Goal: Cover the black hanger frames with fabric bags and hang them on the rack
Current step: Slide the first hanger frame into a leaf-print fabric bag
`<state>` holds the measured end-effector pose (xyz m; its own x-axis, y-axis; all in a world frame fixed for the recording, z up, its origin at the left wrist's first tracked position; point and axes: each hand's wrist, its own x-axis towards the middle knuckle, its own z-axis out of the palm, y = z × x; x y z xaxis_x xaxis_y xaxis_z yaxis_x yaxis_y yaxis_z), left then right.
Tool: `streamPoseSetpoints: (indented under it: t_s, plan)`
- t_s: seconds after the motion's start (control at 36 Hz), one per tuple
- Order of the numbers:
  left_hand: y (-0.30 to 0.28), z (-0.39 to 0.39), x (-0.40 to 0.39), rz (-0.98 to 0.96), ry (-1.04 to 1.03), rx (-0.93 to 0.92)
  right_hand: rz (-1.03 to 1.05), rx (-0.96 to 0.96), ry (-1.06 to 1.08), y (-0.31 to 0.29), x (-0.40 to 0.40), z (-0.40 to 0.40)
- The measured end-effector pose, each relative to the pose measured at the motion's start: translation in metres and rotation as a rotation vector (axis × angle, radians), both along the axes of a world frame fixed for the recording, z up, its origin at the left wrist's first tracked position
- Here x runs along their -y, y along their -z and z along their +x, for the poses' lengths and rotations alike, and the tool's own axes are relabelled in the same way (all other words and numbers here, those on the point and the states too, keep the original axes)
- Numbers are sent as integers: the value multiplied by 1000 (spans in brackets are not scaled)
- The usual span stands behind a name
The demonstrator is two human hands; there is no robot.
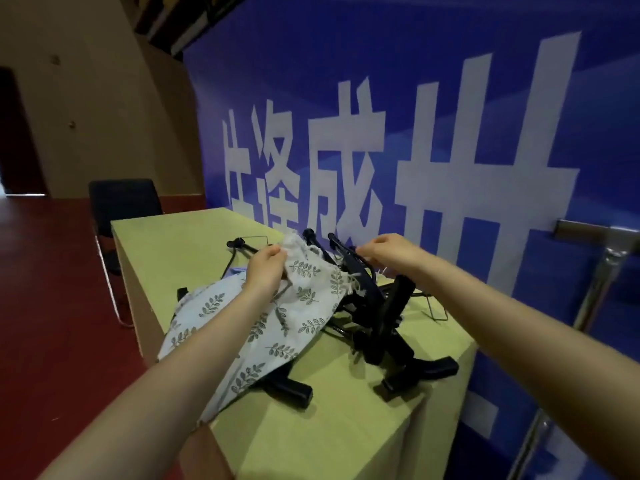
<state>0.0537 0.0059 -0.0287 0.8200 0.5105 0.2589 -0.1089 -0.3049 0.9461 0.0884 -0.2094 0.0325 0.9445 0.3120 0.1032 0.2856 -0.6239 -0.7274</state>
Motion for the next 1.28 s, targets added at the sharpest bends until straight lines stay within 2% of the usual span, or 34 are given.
streamPoseSetpoints:
  t_s: [0.08, 0.22, 0.31, 0.42, 0.58, 0.75, 1.03, 1.28]
  plan:
    - [14, 6, 1, 87, 17, -9, -142, -137, 18, 5, 15, 13]
    - [17, 2, 2, 273, 35, -7, -180, -384, -41, 11, 20, 17]
    - [19, -6, 3, 360, 45, -29, -55, -508, -48, 22, 16, 19]
    - [27, -13, 5, 368, 59, -31, 206, -607, -62, 40, 10, 19]
    - [33, -14, 7, 378, 40, -32, 381, -490, -35, 46, 11, 13]
    - [31, -9, 11, 375, 23, -35, 507, -227, -128, 32, 33, -3]
    - [10, -8, 31, 256, -39, 31, 536, -40, -203, 31, 64, -42]
    - [5, 4, 57, 357, 16, 34, 452, 144, -232, 22, 78, -46]
